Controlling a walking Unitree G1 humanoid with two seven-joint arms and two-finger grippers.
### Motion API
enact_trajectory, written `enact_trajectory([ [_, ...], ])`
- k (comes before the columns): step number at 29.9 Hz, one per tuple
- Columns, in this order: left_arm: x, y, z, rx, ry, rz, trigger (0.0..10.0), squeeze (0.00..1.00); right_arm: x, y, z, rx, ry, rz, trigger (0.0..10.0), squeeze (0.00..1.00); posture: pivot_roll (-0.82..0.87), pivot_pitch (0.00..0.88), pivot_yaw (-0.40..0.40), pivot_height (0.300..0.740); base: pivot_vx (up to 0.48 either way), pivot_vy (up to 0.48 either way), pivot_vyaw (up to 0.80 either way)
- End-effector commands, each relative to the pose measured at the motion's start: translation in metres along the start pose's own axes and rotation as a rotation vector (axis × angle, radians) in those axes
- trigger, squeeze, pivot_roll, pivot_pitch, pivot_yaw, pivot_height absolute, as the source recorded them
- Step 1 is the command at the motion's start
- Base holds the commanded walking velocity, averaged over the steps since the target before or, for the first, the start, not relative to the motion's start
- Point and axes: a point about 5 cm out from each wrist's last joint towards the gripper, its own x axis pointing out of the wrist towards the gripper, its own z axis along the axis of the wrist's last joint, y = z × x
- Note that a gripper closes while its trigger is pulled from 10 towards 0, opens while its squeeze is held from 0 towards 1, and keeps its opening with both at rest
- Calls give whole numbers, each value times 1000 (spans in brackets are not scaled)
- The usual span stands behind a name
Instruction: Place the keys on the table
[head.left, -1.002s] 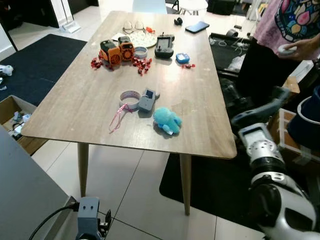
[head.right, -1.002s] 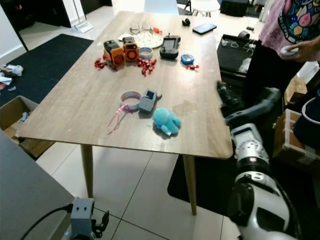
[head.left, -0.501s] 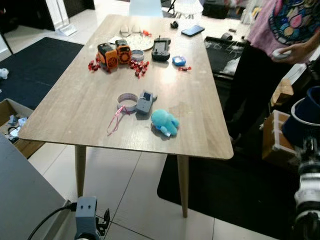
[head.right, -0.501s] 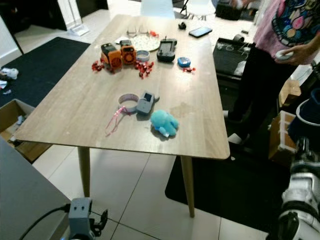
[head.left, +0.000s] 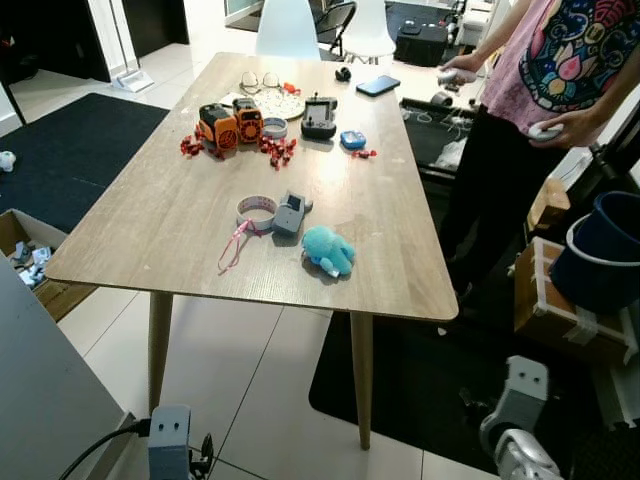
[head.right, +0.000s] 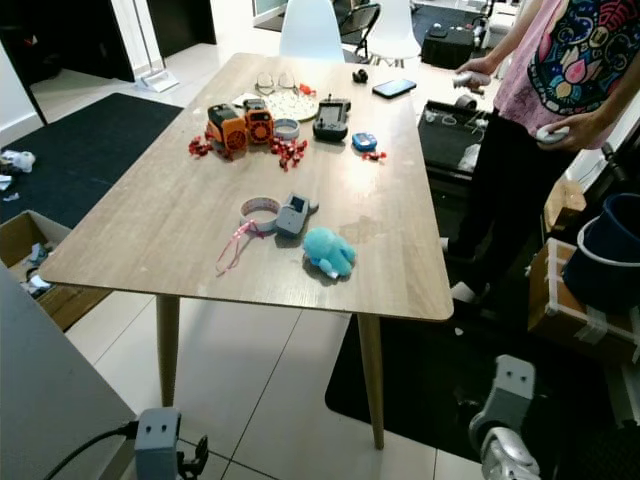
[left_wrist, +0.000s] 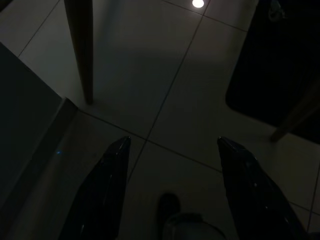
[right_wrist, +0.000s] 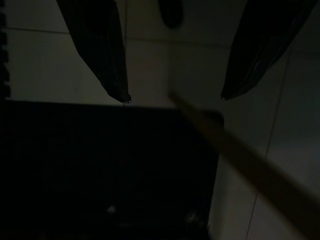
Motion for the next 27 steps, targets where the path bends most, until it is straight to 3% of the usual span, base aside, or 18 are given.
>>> enact_trajectory([
  [1, -4, 2, -11, 13, 58, 14, 10000, 0, -5, 9, -23, -79, 95, 22, 10000, 0, 82, 41, -55, 740, 0, 0, 0],
  [5, -4, 1, -12, 28, 63, 11, 10000, 0, -9, 25, -40, -218, 145, 90, 10000, 0, 80, 37, -52, 740, 0, 0, 0],
  [8, -4, 2, -11, 40, 50, 17, 10000, 0, -11, 33, -47, -261, 166, 136, 10000, 0, 85, 36, -55, 740, 0, 0, 0],
  [20, -2, -1, -9, 31, 38, -5, 10000, 0, -13, 53, -55, -269, 182, 206, 10000, 0, 85, 26, -50, 740, 0, 0, 0],
  [27, -2, -1, -7, 31, 26, -8, 10000, 0, -13, 55, -56, -284, 185, 215, 10000, 0, 87, 33, -48, 740, 0, 0, 0],
])
